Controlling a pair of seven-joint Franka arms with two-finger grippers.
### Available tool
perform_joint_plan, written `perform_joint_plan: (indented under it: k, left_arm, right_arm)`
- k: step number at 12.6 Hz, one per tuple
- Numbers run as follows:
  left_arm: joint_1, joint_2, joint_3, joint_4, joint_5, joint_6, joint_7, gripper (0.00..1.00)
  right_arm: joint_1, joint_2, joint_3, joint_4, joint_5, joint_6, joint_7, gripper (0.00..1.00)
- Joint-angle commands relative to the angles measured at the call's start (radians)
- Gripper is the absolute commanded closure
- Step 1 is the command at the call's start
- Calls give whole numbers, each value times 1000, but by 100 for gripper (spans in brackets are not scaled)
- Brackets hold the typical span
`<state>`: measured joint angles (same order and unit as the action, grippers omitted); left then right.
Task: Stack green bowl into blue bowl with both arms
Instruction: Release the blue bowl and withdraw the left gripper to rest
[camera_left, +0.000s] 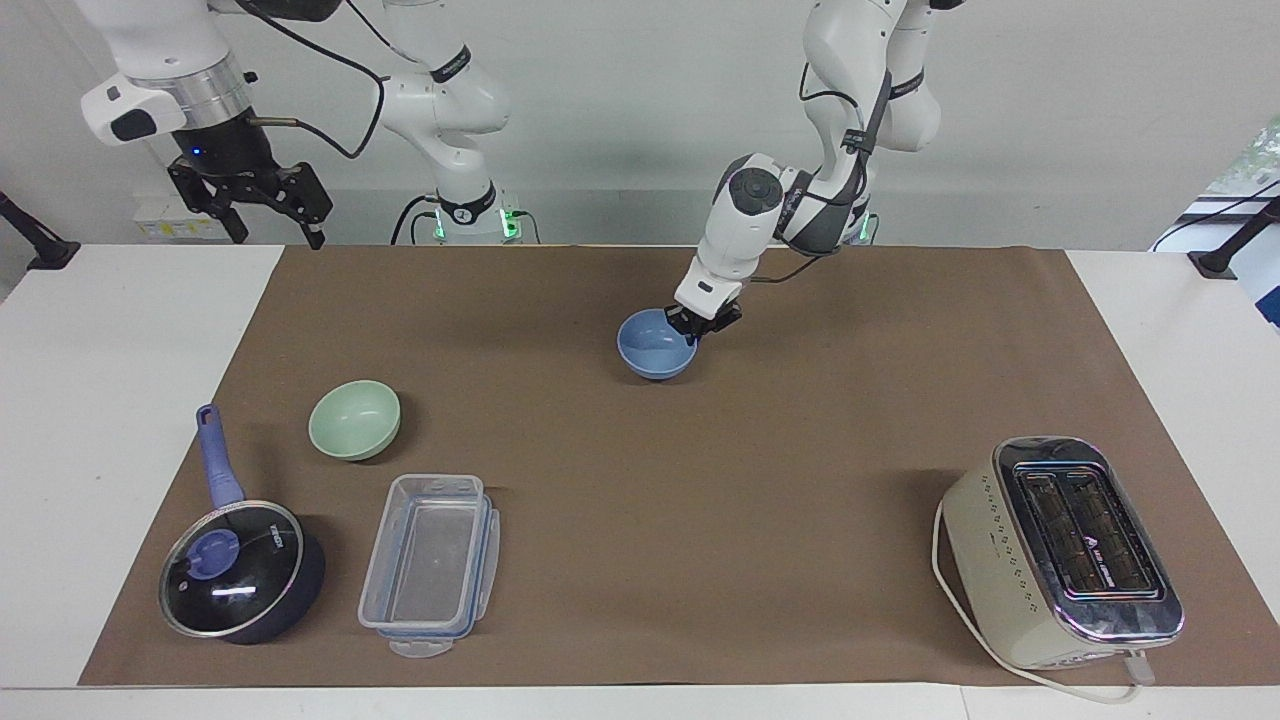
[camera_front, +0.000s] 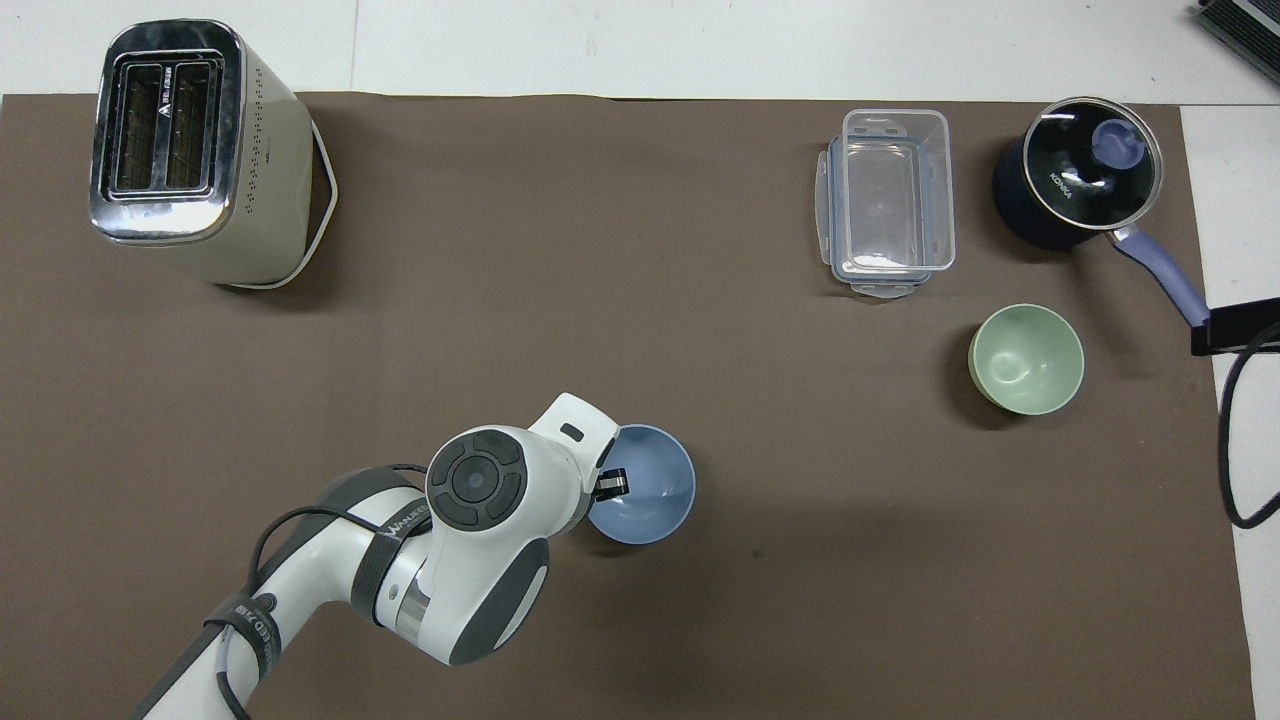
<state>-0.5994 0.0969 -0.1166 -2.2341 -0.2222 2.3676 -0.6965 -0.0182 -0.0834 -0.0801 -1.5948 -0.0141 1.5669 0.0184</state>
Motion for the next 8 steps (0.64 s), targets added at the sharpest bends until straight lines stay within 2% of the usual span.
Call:
perform_joint_plan:
  k: [1,2,8]
  left_arm:
    - [-17,3,14,2,3,19,-5,30]
    - [-17,3,14,2,3,18,-8,0]
    - [10,-32,28,27,17,-7,-5,0]
  right_arm:
    - [-6,-7,3,-7,19,-7,15,0]
    - [-6,-7,3,-5,20,-7,12,0]
    - [-6,-7,0,-7,20,7,12,0]
